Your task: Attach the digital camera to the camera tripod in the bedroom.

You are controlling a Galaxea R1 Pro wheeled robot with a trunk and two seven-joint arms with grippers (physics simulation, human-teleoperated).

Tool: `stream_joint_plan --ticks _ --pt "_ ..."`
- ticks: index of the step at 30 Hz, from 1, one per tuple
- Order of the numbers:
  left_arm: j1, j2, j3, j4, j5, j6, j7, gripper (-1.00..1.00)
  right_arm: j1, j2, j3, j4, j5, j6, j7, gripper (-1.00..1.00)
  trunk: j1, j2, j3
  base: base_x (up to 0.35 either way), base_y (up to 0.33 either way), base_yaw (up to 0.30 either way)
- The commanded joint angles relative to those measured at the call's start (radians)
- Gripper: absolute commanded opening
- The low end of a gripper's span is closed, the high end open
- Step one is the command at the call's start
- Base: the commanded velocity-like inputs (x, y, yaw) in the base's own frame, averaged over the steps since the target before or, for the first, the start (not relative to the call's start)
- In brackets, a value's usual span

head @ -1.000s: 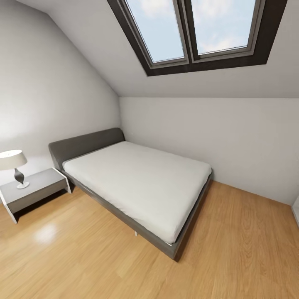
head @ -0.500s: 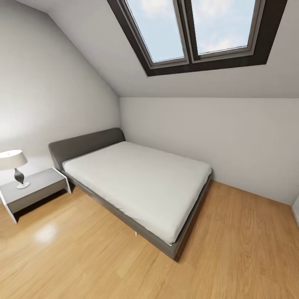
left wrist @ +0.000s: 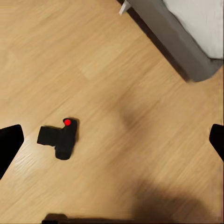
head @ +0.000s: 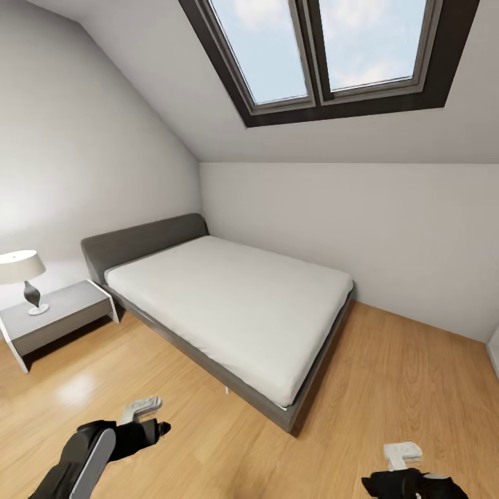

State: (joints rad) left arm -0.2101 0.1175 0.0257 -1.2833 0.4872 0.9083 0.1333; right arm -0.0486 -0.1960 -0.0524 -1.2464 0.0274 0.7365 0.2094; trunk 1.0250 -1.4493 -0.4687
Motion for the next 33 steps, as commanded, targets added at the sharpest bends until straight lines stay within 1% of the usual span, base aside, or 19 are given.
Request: stream_joint_plan --ticks 1,5,8,9,12,15,18,28,33 --pt "-0.016 -0.023 0.000 -0.013 0.006 0.014 0.027 1.00 -0.001 0.000 -0.014 -0.038 -0.004 0.033 0.029 1.00 0.000 -0.001 -0.001 0.000 0.000 0.000" --pt "-0.074 -0.113 -0.001 -0.054 0.002 0.059 0.103 1.00 -0.003 0.000 -0.076 -0.168 -0.025 0.124 0.105 1.00 0.000 -0.001 -0.001 0.000 0.000 0.000" --pt "-0.104 -0.176 -0.001 -0.087 0.003 0.089 0.164 1.00 -0.003 0.006 -0.124 -0.234 -0.032 0.169 0.138 1.00 0.000 -0.001 -0.001 0.000 0.000 0.000" --pt "-0.115 -0.213 -0.003 -0.105 0.005 0.101 0.202 1.00 -0.003 0.008 -0.146 -0.258 -0.035 0.187 0.150 1.00 0.000 -0.001 -0.001 0.000 0.000 0.000" --pt "-0.125 -0.248 -0.005 -0.119 0.009 0.111 0.246 1.00 -0.003 0.011 -0.165 -0.279 -0.037 0.204 0.160 1.00 0.000 -0.001 -0.001 0.000 0.000 0.000" --pt "-0.130 -0.267 -0.010 -0.119 0.011 0.115 0.270 1.00 -0.003 0.013 -0.175 -0.290 -0.039 0.213 0.166 1.00 0.000 -0.001 -0.001 0.000 0.000 0.000" --pt "-0.132 -0.277 -0.025 -0.102 0.013 0.116 0.280 1.00 -0.003 0.014 -0.180 -0.296 -0.040 0.217 0.170 1.00 0.000 -0.001 -0.001 0.000 0.000 0.000" --pt "-0.135 -0.288 -0.077 -0.073 0.012 0.118 0.293 1.00 -0.004 0.012 -0.198 -0.301 -0.041 0.223 0.175 1.00 0.000 -0.001 -0.001 0.000 0.000 0.000" --pt "-0.135 -0.289 -0.084 -0.072 0.012 0.118 0.294 1.00 -0.004 0.012 -0.215 -0.301 -0.042 0.224 0.175 1.00 0.000 -0.001 -0.001 0.000 0.000 0.000"
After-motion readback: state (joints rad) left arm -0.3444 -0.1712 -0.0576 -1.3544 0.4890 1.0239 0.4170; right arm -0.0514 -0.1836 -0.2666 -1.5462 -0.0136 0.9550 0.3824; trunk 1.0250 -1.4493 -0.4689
